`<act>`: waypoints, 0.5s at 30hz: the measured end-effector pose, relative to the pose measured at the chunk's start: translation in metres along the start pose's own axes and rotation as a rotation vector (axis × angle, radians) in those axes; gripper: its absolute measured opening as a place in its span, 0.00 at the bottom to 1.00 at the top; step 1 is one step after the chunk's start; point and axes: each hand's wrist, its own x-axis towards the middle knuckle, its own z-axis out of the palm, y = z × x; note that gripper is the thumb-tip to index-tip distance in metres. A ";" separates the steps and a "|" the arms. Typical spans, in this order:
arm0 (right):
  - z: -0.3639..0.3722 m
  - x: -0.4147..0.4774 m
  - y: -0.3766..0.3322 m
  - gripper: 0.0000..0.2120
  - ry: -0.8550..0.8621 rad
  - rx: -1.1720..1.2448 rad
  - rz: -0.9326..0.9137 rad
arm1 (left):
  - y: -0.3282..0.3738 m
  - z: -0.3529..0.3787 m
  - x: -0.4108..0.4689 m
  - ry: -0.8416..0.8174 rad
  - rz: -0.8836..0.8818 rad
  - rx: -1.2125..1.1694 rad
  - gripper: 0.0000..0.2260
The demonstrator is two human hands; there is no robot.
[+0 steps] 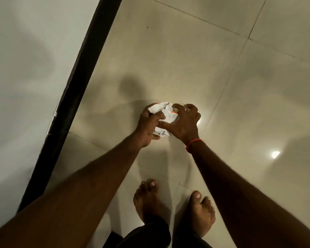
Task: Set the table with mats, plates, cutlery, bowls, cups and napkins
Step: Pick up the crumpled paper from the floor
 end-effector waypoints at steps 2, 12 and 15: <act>-0.001 0.001 0.002 0.49 -0.011 0.017 0.013 | -0.004 0.003 0.005 0.003 0.024 0.020 0.17; -0.036 -0.051 -0.031 0.43 -0.067 0.417 -0.080 | 0.022 0.002 -0.064 -0.023 0.054 -0.017 0.15; -0.067 -0.087 -0.056 0.39 -0.087 0.397 -0.133 | 0.038 -0.003 -0.112 -0.059 0.076 -0.005 0.13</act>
